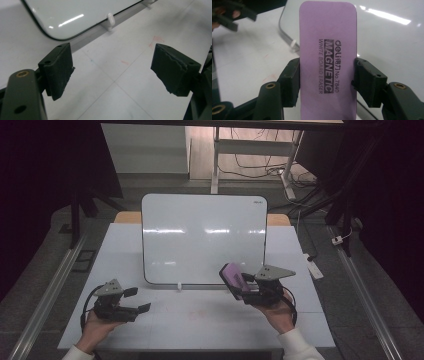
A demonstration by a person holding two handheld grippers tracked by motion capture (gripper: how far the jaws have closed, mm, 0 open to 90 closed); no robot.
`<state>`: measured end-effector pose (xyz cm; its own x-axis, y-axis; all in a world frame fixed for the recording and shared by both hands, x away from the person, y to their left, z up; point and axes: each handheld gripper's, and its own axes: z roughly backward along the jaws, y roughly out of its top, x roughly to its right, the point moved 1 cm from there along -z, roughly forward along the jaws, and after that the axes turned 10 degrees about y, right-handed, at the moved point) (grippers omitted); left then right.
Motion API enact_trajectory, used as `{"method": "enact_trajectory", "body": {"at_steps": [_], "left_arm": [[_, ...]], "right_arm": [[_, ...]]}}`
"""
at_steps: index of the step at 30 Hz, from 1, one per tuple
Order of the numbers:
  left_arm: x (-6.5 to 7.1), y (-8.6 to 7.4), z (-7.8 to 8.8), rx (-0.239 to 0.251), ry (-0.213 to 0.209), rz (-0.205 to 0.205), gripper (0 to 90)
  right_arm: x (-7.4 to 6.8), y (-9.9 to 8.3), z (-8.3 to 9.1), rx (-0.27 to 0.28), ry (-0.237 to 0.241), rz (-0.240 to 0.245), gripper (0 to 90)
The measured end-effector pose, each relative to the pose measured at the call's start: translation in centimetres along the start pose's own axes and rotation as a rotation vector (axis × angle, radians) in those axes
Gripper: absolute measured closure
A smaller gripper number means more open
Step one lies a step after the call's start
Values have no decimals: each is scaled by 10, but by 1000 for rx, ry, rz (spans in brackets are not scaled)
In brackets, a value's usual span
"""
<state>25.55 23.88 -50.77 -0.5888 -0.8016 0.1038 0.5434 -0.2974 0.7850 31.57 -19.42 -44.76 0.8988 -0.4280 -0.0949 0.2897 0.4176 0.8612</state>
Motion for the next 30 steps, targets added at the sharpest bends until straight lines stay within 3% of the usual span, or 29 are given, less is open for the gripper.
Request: {"method": "enact_trajectory", "body": {"at_steps": [11, 30], "left_arm": [[12, 21, -8, 5, -43, -64, 178], [59, 66, -49, -41, -193, -247, 176]], "right_arm": [[-8, -8, -14, -55, 63, 26, 407], [-19, -12, -44, -162, 198, 81, 407]]}}
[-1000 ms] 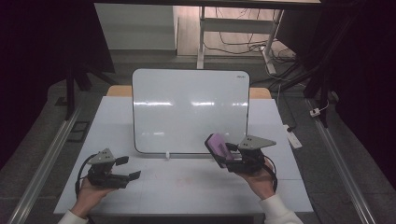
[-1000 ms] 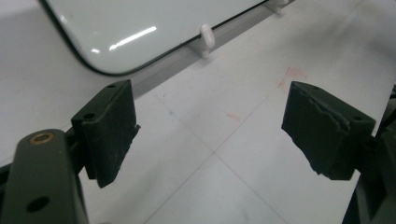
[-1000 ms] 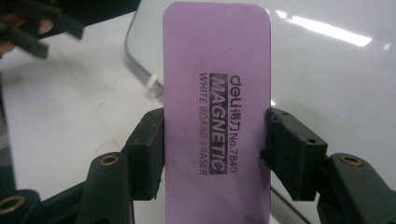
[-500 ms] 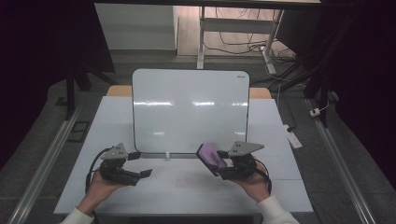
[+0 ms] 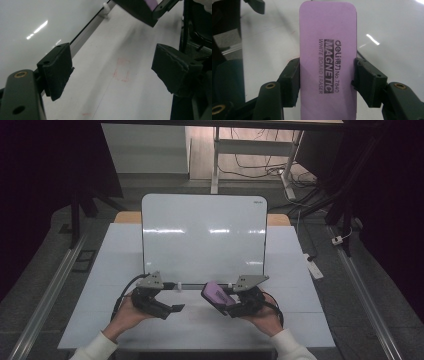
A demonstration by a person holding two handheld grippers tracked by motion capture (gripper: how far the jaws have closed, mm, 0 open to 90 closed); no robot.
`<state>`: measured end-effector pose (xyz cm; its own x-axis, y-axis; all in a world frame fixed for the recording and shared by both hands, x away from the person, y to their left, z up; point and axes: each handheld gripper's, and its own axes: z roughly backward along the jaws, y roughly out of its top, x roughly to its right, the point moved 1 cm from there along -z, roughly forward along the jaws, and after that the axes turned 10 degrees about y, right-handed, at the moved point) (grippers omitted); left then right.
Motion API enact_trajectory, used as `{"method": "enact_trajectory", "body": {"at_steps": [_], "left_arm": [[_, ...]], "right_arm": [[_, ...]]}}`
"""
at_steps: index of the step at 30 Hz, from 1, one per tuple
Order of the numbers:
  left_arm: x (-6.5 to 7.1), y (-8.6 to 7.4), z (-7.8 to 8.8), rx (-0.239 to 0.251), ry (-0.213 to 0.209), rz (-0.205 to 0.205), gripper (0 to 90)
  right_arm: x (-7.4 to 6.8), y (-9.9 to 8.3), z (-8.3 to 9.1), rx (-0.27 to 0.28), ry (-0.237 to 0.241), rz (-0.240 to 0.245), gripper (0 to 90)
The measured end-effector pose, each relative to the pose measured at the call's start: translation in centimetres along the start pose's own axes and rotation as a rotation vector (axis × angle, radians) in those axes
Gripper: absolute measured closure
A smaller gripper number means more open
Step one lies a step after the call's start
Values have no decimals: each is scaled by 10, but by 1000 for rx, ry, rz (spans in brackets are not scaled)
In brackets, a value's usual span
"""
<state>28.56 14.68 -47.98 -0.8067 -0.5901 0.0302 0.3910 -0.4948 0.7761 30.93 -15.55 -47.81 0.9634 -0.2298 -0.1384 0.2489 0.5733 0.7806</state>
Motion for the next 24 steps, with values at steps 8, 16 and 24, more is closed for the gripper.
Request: {"method": "enact_trajectory", "body": {"at_steps": [8, 16, 24], "left_arm": [[6, 18, -12, 5, -75, -45, 197], [12, 26, -27, -22, -156, -90, 218], [20, 27, -37, -47, -215, -127, 291]], "right_arm": [[-5, 1, -10, -48, 52, 37, 407], [-11, 1, -16, -74, 106, 81, 406], [-15, 3, -19, -76, 172, 118, 406]]}}
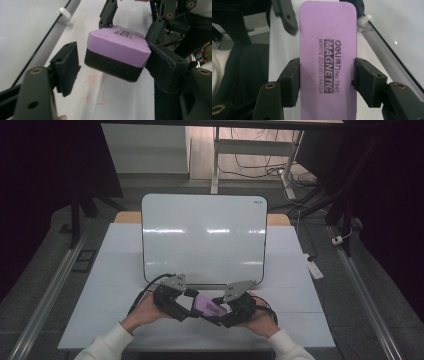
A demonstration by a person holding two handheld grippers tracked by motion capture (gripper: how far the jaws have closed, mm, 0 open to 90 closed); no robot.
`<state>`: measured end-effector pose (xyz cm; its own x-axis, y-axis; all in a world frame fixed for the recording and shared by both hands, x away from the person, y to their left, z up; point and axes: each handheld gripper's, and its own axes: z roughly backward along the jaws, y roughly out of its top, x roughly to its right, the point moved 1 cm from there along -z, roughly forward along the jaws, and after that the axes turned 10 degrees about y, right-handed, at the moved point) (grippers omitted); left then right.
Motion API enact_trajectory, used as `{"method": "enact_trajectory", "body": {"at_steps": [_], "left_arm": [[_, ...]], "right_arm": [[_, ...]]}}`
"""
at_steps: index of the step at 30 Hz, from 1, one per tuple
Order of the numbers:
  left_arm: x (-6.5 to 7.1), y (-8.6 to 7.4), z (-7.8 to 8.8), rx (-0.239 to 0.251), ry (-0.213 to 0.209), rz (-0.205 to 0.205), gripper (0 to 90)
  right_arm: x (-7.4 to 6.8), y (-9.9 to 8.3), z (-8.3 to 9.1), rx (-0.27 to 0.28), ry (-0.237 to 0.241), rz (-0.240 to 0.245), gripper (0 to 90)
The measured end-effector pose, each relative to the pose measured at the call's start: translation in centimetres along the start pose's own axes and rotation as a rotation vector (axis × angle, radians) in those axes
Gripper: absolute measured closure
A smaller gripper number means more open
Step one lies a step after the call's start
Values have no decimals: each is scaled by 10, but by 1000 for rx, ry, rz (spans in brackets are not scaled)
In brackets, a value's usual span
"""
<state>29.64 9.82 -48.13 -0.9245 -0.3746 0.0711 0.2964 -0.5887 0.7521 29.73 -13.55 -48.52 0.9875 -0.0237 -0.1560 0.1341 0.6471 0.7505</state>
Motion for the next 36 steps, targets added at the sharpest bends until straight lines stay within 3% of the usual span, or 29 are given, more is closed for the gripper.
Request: {"method": "enact_trajectory", "body": {"at_steps": [5, 11, 15, 19, 21, 24, 29, 36], "left_arm": [[3, 0, 0, 9, -6, -17, 372], [2, -1, 2, 16, -4, 6, 388], [-2, -2, 6, 37, 20, 49, 390], [-9, -4, 12, 54, 39, 94, 390], [-12, -5, 14, 65, 52, 135, 390], [-18, -6, 16, 80, 63, 195, 389], [-23, -8, 15, 86, 65, 269, 389], [-27, -8, 13, 103, 56, 333, 389]], "right_arm": [[1, 0, 0, 0, 23, -18, 405], [2, 0, -1, 8, 33, -41, 382], [2, 0, 3, 36, -44, -65, 291], [3, -1, 11, 75, -125, -69, 273], [2, -1, 16, 91, -164, -64, 277], [-3, 1, 20, 106, -223, -29, 293], [-15, 7, 14, 83, -321, 62, 328], [-25, 12, -2, 29, -431, 146, 395]]}}
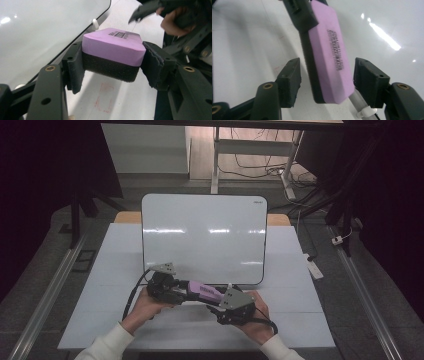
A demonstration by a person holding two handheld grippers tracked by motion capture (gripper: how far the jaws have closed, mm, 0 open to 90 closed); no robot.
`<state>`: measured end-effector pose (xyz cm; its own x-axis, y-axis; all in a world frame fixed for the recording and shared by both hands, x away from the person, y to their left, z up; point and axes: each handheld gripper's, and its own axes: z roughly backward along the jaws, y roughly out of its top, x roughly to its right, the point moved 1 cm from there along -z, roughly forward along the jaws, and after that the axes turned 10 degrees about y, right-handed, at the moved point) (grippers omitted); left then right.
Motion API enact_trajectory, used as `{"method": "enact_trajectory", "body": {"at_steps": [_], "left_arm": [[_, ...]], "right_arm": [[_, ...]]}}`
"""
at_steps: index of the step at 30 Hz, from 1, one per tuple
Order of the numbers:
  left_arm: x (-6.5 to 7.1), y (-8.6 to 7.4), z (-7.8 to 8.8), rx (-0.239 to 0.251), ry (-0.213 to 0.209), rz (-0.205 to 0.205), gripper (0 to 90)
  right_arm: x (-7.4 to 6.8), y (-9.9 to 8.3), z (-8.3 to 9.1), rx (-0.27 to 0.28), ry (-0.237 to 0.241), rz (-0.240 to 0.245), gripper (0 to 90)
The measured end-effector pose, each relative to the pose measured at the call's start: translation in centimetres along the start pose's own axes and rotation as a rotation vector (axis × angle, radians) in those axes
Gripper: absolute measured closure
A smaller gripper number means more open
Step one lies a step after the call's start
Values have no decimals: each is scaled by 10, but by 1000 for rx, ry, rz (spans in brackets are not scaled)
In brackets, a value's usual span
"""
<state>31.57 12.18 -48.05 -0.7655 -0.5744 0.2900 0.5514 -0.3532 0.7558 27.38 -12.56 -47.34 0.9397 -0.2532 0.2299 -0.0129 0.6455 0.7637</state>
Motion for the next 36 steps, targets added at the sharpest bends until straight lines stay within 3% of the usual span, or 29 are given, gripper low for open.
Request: {"method": "enact_trajectory", "body": {"at_steps": [8, 15, 19, 24, 29, 32, 36], "left_arm": [[2, 2, -7, -1, -35, 34, 388], [4, 2, -6, 19, -37, 63, 406], [7, 2, -6, 44, -20, 49, 374], [10, 1, 6, 86, 66, 15, 241], [11, -10, 27, 98, 164, -45, 201], [8, -23, 41, 87, 201, -43, 195], [3, -45, 59, 75, 248, -17, 193]], "right_arm": [[-9, 1, -12, -80, -109, 89, 470], [-19, -1, -17, -147, -230, 217, 607], [-18, 0, -14, -151, -253, 243, 628], [-8, -1, -6, -98, -282, 154, 632], [20, -2, 16, -15, -333, -20, 632], [41, -2, 32, 38, -378, -146, 632], [68, 1, 48, 99, -425, -264, 631]]}}
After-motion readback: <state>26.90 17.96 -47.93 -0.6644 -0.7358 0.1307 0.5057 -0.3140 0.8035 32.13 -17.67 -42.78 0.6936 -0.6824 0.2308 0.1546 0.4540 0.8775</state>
